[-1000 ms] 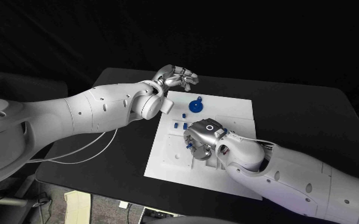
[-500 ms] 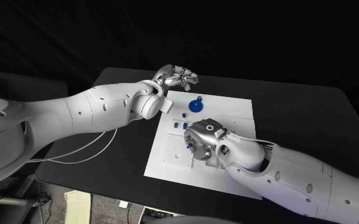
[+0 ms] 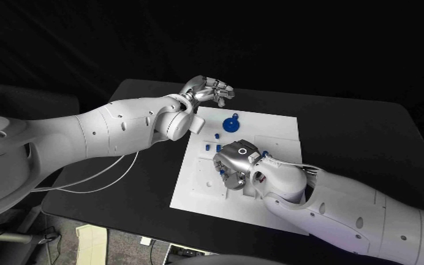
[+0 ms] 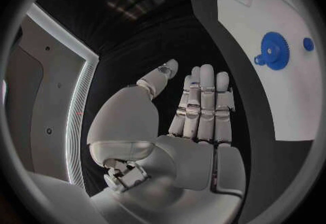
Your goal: Assemble the parts on the task board
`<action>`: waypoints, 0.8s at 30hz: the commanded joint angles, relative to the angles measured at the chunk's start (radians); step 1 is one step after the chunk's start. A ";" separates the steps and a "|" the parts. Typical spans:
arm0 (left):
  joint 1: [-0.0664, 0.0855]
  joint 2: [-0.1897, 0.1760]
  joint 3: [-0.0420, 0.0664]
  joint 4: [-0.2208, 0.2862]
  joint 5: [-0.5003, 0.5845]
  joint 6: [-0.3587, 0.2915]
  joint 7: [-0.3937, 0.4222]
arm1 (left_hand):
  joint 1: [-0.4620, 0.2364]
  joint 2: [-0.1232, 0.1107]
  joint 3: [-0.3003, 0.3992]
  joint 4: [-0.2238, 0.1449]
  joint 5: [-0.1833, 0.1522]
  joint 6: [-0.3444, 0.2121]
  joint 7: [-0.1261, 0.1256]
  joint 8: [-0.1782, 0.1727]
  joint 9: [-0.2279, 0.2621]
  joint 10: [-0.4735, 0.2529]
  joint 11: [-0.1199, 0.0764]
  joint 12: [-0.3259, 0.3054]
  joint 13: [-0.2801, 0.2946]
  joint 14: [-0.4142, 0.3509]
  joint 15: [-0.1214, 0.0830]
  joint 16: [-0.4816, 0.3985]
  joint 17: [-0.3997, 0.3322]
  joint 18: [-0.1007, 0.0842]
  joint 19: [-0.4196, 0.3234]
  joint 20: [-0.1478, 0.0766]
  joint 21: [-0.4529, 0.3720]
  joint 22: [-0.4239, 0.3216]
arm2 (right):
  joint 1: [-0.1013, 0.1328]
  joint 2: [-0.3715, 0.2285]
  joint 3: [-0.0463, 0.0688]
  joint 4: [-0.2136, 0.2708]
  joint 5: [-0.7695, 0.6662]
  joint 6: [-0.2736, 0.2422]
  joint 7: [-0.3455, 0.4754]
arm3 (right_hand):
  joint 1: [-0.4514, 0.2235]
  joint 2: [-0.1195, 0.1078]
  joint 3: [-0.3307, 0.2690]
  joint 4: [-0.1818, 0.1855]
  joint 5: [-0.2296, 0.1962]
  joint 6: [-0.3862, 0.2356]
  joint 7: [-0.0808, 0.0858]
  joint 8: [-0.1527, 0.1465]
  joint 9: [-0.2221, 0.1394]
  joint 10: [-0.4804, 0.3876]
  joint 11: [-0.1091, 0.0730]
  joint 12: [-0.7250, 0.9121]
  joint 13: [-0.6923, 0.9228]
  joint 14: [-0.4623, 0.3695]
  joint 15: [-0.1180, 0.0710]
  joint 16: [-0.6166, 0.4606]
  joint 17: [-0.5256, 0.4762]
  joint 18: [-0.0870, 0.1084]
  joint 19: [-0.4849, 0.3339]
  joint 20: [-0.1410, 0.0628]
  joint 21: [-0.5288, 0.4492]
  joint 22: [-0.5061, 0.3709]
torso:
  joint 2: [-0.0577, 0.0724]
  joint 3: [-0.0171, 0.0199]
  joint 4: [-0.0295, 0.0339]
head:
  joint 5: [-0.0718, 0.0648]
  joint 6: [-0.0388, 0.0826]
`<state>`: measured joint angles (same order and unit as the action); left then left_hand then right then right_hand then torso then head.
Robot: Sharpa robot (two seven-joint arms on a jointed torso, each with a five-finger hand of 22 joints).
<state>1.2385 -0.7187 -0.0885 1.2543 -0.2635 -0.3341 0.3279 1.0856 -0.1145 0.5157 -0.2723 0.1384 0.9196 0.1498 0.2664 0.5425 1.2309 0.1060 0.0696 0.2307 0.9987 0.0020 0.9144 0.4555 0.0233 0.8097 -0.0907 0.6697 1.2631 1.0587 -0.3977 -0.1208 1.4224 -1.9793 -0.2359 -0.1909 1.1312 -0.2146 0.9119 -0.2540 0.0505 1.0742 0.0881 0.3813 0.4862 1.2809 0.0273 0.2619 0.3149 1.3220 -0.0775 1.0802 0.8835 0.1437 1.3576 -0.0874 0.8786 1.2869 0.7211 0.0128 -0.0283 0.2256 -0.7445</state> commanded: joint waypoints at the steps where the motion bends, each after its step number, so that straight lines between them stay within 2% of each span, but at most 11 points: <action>1: 0.002 0.003 0.001 0.002 0.006 0.009 0.009 | 0.006 0.008 -0.002 -0.003 0.003 -0.004 0.000 0.002 -0.001 -0.009 0.000 0.002 -0.002 0.002 0.006 -0.007 0.001 0.013 0.001 0.000 -0.006 0.001 | -0.001 0.009 -0.001 0.003 -0.049 0.056 -0.009 | -0.001 0.008 0.000 -0.007 0.004 0.004 0.002 0.005 0.002 0.006 -0.002 0.002 -0.001 -0.012 -0.008 0.002 0.001 0.118 -0.002 -0.006 0.004 0.002 | 0.000 -0.0004 0.0003 | -0.001 -0.001; 4: 0.002 0.003 0.001 0.002 0.006 0.009 0.009 | 0.006 0.008 -0.002 -0.003 0.003 -0.004 0.000 0.002 -0.001 -0.009 0.000 0.002 -0.002 0.002 0.006 -0.007 0.002 0.013 0.001 0.000 -0.006 0.002 | -0.001 0.017 -0.001 0.003 -0.049 0.084 -0.016 | -0.001 0.008 0.000 -0.007 0.004 0.004 0.002 0.005 0.002 0.006 -0.002 0.002 -0.001 -0.012 -0.008 0.002 0.001 0.118 -0.002 -0.006 0.004 0.002 | 0.000 -0.0004 0.0004 | -0.002 -0.001; 8: 0.002 0.005 0.001 0.001 0.006 0.011 0.009 | 0.006 0.008 -0.002 -0.003 0.003 -0.005 0.000 0.002 -0.001 -0.009 0.000 0.002 -0.002 0.002 0.006 -0.007 0.002 0.013 0.001 0.000 -0.006 0.002 | -0.001 0.024 -0.001 0.000 -0.048 0.094 -0.020 | -0.002 0.008 0.000 -0.007 0.004 0.004 0.003 0.005 0.002 0.005 -0.001 0.002 0.000 -0.012 -0.008 0.002 0.001 0.118 -0.002 -0.005 0.004 0.002 | 0.000 -0.0010 0.0005 | -0.002 -0.002; 21: 0.002 0.004 0.001 0.002 0.006 0.012 0.007 | 0.005 0.008 -0.003 -0.003 0.003 -0.005 0.000 0.002 -0.002 -0.009 0.001 0.002 -0.002 0.002 0.006 -0.007 0.003 0.013 0.001 0.000 -0.007 0.002 | -0.001 0.024 -0.001 -0.012 -0.034 0.120 -0.031 | -0.009 0.010 0.005 -0.003 0.006 -0.004 0.006 -0.002 0.002 -0.006 0.003 -0.007 0.005 -0.017 -0.004 -0.005 -0.002 0.118 -0.010 0.000 -0.003 0.002 | 0.000 0.0006 -0.0008 | -0.001 -0.004; 24: 0.002 0.003 0.001 0.002 0.006 0.012 0.006 | 0.005 0.009 -0.003 -0.003 0.003 -0.005 0.000 0.002 -0.002 -0.009 0.001 0.002 -0.002 0.002 0.006 -0.008 0.003 0.013 0.001 0.000 -0.007 0.003 | -0.001 0.023 -0.001 -0.010 -0.024 0.126 -0.027 | -0.017 0.005 0.003 -0.004 0.028 -0.012 0.010 -0.009 0.001 -0.016 0.007 -0.016 0.007 -0.020 0.000 -0.010 -0.005 0.118 -0.015 0.005 -0.007 0.002 | 0.000 0.0009 -0.0001 | -0.001 -0.003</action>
<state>1.2385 -0.7164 -0.0885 1.2543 -0.2634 -0.3328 0.3271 1.0896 -0.1105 0.5157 -0.2723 0.1384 0.9196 0.1498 0.2664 0.5425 1.2309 0.1059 0.0696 0.2299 0.9987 0.0020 0.9105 0.4572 0.0277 0.8096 -0.0906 0.6658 1.2648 1.0628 -0.3736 -0.1174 1.4143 -2.0114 -0.1651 -0.2195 1.1228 -0.2064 0.9135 -0.2557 0.0741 1.0654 0.0927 0.3755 0.4893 1.2709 0.0350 0.2505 0.3233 1.3124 -0.0714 1.0746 0.8792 0.1439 1.3502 -0.0801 0.8747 1.2876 0.7212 0.0128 -0.0282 0.2240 -0.7480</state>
